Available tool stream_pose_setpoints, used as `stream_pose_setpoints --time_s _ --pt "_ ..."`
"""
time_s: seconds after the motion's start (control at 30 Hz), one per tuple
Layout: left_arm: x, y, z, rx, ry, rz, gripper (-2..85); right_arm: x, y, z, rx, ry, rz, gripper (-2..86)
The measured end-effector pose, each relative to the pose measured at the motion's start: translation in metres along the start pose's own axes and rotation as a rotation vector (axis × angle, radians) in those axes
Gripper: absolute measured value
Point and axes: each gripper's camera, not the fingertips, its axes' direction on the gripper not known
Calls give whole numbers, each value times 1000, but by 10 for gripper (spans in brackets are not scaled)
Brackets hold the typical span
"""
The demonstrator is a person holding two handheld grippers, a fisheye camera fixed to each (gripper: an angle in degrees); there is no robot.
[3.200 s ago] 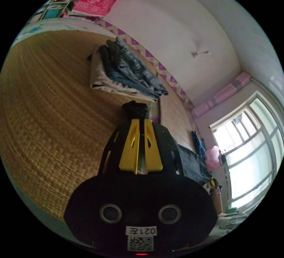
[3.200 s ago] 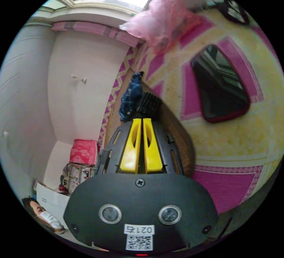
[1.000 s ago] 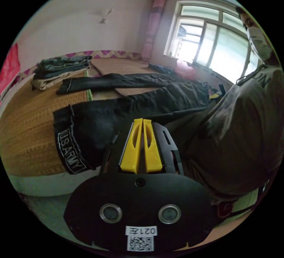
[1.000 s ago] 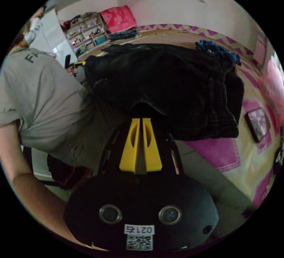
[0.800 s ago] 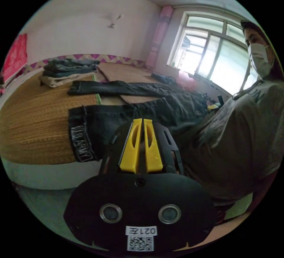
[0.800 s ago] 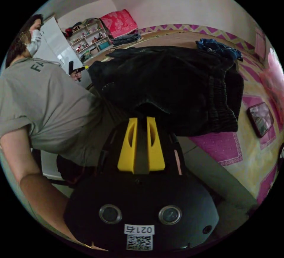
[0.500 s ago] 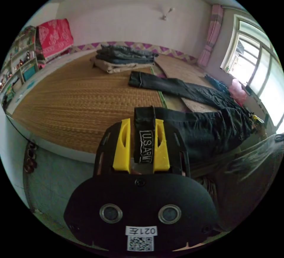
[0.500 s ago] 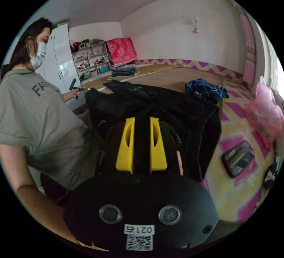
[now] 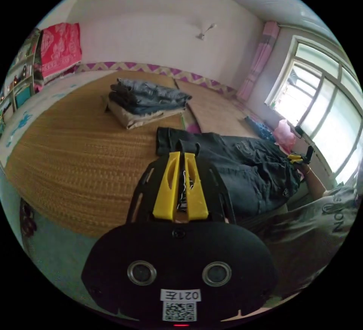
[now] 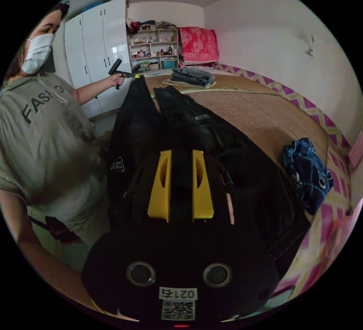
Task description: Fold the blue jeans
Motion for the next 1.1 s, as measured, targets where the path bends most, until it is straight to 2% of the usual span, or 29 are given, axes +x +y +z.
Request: stream_pose_setpoints --time_s 0.07,0.1,0.2,0.23,0.27,0.33,0.4,0.47,0.6,0.67,0.83,1.0,1.03,1.1 --pt "-28 8 44 -217 -2 -93 -6 7 3 25 -77 -24 33 86" --pt "-32 12 48 -217 11 -96 -5 9 4 31 -105 -22 41 86" --pt "-42 21 32 -42 155 -152 -5 12 11 41 -131 -44 76 87" --pt "-40 23 16 85 193 -143 -6 15 10 34 -78 -42 89 88" --pt "-33 22 -3 207 180 -120 -6 20 6 25 -11 -28 104 90" --pt "-14 11 -16 256 125 -35 -3 31 -5 20 30 29 108 93" --pt "12 -10 -3 155 79 80 6 46 -21 28 3 92 92 98" --pt "44 -32 44 -47 55 214 36 75 -45 52 -60 111 86 105" --pt "70 -41 99 -151 -45 306 57 123 -69 96 -165 157 139 103" --pt "64 -42 130 -264 -97 271 53 145 -74 127 -297 170 154 102" --pt "45 -57 133 -276 -98 174 30 181 -77 133 -302 156 227 111" --pt "42 -53 128 -251 -114 192 -3 193 -67 123 -242 161 277 99" --pt "42 -48 119 -201 -134 193 -6 192 -64 119 -229 143 293 98" --pt "40 -37 97 -103 -20 189 -8 184 -59 107 -240 121 288 89"
